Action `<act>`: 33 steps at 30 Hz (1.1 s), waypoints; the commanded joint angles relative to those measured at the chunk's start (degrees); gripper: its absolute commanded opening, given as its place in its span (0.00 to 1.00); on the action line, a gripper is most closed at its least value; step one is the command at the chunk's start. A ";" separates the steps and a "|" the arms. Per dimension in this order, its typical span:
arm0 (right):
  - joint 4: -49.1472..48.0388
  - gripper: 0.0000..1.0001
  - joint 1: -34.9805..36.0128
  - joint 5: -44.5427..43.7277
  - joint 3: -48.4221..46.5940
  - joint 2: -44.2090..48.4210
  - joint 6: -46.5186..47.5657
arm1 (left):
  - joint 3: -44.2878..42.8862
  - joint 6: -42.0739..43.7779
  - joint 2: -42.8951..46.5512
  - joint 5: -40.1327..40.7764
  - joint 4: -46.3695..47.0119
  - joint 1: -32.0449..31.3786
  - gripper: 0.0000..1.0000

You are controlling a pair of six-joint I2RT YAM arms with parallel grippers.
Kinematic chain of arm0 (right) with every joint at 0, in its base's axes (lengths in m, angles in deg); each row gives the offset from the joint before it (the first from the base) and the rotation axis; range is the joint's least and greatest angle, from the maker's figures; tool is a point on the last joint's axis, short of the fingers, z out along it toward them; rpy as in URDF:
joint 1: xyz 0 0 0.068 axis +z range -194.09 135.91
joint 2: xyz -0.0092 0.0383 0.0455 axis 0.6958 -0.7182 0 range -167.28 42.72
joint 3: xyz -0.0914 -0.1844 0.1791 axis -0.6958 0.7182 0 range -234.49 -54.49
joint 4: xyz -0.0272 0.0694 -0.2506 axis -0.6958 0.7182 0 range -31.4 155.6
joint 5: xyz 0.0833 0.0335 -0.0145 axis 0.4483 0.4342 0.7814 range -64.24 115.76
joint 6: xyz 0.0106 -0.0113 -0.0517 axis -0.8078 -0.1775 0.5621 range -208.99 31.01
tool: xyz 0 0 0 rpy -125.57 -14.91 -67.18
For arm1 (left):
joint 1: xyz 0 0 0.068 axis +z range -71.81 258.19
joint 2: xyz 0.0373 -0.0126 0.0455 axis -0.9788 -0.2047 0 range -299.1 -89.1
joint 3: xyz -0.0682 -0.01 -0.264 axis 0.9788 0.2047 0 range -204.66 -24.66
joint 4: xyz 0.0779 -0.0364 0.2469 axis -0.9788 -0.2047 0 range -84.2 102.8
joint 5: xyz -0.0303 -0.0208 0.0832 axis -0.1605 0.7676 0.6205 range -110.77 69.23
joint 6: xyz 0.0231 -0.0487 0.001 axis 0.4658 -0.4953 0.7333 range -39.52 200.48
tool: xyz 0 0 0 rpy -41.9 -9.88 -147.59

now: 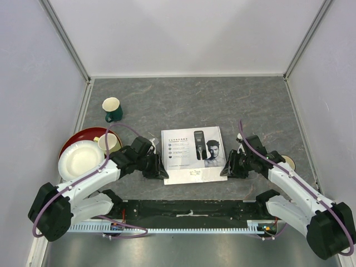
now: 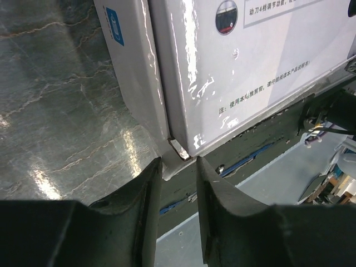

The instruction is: Sort the hair-cutting tools

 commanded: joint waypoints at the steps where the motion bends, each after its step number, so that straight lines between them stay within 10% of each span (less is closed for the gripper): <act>1: -3.21 0.44 0.17 -1.42 2.07 -0.58 -0.05 | 0.61 -0.14 -0.68 2.74 2.94 -0.12 0.37; 11: -4.27 0.42 0.17 -2.65 1.99 0.56 -0.84 | -0.09 0.13 -0.25 3.36 1.89 -0.12 0.36; 16: 1.26 0.76 0.17 -7.48 -3.89 5.12 -0.75 | -3.77 1.44 2.83 7.56 -2.50 -0.12 0.44; 20: 1.27 0.81 0.17 -8.54 -6.89 8.38 -0.93 | -6.59 2.67 6.17 10.39 -4.01 -0.12 0.53; 33: -12.43 0.29 3.86 1.21 -1.37 10.40 -3.04 | -20.29 3.90 -6.38 15.32 14.26 0.84 0.60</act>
